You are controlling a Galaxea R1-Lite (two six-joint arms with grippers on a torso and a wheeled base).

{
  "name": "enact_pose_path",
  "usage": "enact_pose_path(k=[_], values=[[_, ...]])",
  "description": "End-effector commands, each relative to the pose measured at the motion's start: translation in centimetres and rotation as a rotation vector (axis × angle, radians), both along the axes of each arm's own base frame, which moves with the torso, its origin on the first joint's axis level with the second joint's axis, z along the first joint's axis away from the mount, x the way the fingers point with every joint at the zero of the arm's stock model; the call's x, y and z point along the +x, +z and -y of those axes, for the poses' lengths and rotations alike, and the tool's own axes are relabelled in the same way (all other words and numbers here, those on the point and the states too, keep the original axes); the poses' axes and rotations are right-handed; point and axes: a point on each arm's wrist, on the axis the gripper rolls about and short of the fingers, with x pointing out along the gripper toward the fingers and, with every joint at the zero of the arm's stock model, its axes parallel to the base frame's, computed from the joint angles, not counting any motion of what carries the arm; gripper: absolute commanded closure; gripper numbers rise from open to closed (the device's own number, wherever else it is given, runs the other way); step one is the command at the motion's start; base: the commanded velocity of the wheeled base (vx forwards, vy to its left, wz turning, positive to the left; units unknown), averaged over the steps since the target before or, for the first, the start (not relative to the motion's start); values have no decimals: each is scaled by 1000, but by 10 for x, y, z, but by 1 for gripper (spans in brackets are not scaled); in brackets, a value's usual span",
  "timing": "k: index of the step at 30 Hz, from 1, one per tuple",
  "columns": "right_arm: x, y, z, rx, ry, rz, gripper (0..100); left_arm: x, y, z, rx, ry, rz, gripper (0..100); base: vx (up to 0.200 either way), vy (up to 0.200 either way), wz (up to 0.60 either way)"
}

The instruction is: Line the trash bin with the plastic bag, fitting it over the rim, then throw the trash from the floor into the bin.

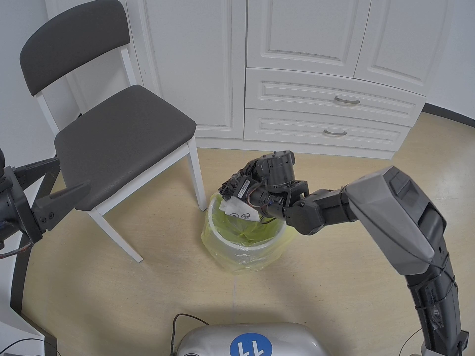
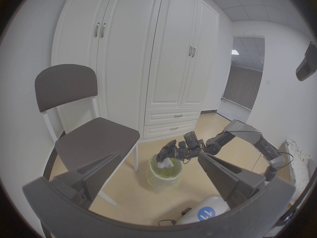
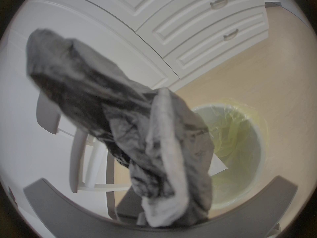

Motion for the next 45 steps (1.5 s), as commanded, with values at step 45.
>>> enact_pose_path(k=[45], values=[[43,-122,16,-188,-34,-120,100,57,-31,10,75,139,11,0,0,0,0]])
